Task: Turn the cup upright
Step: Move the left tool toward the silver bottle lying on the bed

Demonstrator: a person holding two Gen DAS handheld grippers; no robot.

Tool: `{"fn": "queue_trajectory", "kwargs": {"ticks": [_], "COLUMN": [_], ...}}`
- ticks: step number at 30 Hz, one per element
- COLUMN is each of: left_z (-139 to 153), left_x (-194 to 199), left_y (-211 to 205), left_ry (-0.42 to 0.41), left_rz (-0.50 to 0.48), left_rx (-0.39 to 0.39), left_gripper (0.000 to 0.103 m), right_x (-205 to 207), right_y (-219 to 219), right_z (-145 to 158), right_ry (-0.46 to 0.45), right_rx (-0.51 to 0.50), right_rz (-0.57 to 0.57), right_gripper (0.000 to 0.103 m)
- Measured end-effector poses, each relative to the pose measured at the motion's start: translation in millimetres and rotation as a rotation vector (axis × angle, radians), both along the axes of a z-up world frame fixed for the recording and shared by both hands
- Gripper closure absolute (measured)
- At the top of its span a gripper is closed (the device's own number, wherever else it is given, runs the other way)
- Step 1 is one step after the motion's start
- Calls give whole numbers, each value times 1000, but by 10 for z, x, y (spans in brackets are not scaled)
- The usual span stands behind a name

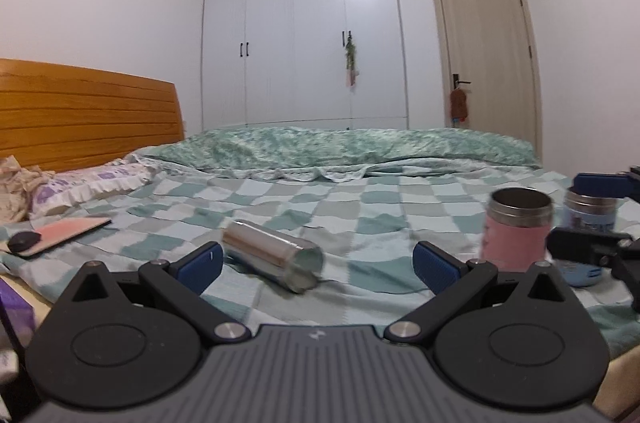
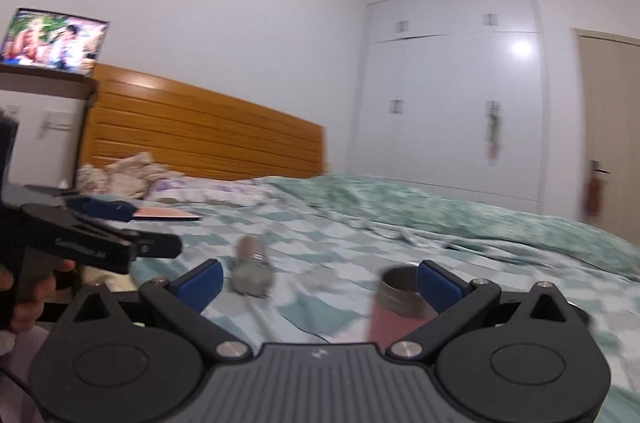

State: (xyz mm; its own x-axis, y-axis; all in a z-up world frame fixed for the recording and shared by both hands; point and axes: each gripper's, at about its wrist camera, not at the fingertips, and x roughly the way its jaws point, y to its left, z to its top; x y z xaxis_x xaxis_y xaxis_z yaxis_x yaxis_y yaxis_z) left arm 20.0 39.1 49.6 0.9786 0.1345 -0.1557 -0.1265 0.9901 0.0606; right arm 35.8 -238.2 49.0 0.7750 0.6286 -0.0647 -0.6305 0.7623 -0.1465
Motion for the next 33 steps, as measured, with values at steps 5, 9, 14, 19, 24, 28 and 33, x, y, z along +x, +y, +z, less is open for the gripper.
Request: {"fn": "queue_trajectory", "kwargs": {"ticks": [5,9,14,19,24,28,33], "left_z": [130,177,206,196,183,168,141], "left_x": [138,296,540,783,1069,1295,1590], "left_y": [180,315,471,582,595,583,577], "left_ry": [31,59,106,148,182,207,245], "left_rz": [61,107,151,175,179,176,170], "left_rx": [42,54,53,40,42,54,53], "left_gripper": [0,0,0,0,0,0,0], "right_x": [350,653,1115,1488,1859,2127,2404], "right_y": [342,575,872,1022,990,946,900], "right_z": [99,136,74,-34,-44,-38,-12], "right_ry": [32,68,149,201,232,236,223], "right_rx": [-31,-40,-50,-68,-66,-64,-71], "right_rz": [119,190,247,265,257,261,277], "right_gripper": [0,0,0,0,0,0,0]}}
